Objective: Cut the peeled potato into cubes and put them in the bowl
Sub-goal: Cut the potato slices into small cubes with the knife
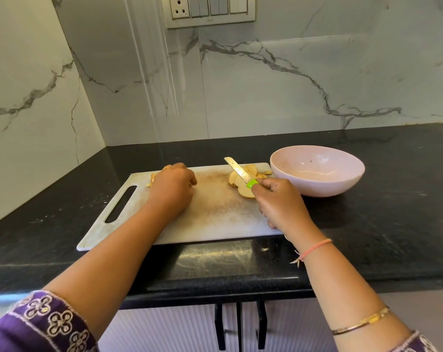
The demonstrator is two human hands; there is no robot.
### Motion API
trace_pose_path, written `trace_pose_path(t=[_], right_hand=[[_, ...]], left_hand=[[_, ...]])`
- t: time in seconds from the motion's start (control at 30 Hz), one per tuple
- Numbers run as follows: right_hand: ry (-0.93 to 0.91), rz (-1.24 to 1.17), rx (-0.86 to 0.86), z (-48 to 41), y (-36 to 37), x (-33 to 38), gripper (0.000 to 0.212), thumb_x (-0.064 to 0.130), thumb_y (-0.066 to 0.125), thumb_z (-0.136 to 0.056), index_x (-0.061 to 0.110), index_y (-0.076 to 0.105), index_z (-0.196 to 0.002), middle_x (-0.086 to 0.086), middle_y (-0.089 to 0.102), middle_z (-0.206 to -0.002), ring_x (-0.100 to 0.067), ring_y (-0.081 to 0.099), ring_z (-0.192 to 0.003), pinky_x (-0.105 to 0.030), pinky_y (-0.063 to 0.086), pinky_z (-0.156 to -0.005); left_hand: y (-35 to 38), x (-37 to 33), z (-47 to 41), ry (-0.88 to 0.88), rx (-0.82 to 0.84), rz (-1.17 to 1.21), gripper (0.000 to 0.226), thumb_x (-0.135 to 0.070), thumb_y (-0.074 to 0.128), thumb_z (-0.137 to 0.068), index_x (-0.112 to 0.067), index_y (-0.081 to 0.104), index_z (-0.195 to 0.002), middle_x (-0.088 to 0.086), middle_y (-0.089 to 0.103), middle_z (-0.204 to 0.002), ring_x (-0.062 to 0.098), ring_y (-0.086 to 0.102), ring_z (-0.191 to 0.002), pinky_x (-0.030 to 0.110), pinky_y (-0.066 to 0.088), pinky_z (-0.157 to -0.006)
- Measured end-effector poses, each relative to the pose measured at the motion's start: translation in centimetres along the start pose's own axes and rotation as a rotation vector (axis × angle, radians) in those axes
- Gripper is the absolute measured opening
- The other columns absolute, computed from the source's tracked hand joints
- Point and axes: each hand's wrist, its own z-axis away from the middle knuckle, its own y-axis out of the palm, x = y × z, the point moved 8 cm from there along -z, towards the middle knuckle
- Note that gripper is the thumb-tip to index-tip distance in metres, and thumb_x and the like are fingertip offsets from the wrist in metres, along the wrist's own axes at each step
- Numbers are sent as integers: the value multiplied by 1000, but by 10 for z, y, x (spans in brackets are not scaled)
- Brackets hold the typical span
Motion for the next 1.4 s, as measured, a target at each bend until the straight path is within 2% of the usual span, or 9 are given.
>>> trace_pose_path(t=[0.37, 0.57, 0.67, 0.77, 0.87, 0.97, 1.07, 1.23, 1.4], right_hand=[[31, -35, -30, 1, -1, -3, 22, 18, 49, -93, 23, 63, -75, 6, 37, -45, -15, 33, -49, -32, 25, -51], [24, -40, -28, -2, -3, -2, 24, 19, 49, -93, 25, 59, -72, 5, 37, -46, -14, 33, -49, -32, 25, -51], [22, -35, -30, -3, -3, -2, 26, 20, 50, -93, 26, 59, -70, 6, 37, -46, -15, 34, -49, -32, 26, -52], [31, -39, -32, -2, -3, -4, 28, 20, 49, -93, 28, 58, -68, 8, 38, -45, -14, 34, -49, -31, 26, -51], [36, -46, -33, -2, -2, -6, 28, 20, 49, -93, 28, 58, -68, 9, 37, -43, -13, 34, -48, -31, 25, -50], [32, -47, -33, -2, -2, -6, 27, 20, 49, -93, 28, 59, -70, 7, 37, -46, -14, 34, -49, -30, 25, -49], [28, -46, -35, -2, -2, -7, 26, 20, 49, -93, 29, 60, -72, 7, 38, -45, -14, 34, -49, -30, 25, -49], [13, -58, -34, -3, -2, -2, 27, 19, 49, -93, 27, 60, -69, 5, 38, -47, -15, 34, -50, -31, 26, -50], [38, -79, -49, -2, -4, -7, 30, 17, 49, -93, 32, 58, -69, 15, 39, -35, -13, 34, -49, -29, 26, -49]], left_hand=[[-4, 9, -10, -20, -62, 93, 56, 7, 58, -85, -16, 43, -133, 10, 57, -122, 27, 59, -100, 36, 52, -83], [-13, 12, -13, 0, -154, -18, 33, -16, 43, -100, -15, 43, -133, 7, 69, -109, 28, 63, -97, 40, 50, -83], [-7, 11, -13, -23, -83, 81, 54, 9, 45, -90, -16, 36, -137, 7, 61, -127, 27, 60, -109, 39, 52, -84], [-5, 9, -10, -60, -58, 159, 67, 17, 44, -84, -20, 32, -139, 11, 57, -129, 25, 59, -115, 37, 53, -82], [-6, 6, -10, -58, -70, 203, 60, 5, 49, -92, -19, 25, -142, 12, 57, -131, 27, 61, -109, 41, 54, -85], [-6, 3, -10, -58, -71, 205, 55, -16, 48, -98, -18, 21, -146, 8, 67, -114, 28, 64, -97, 44, 53, -84], [-7, 1, -8, -49, -98, 116, 50, -15, 41, -100, -22, 23, -146, 5, 68, -115, 27, 65, -87, 45, 55, -74], [-18, 4, -13, -67, -169, 97, 54, -1, 46, -93, -21, 31, -141, -3, 58, -133, 24, 64, -100, 36, 55, -68], [-15, -3, -15, -94, -91, 188, 59, -17, 62, -86, -25, 37, -139, 2, 51, -132, 22, 57, -107, 33, 51, -80]])
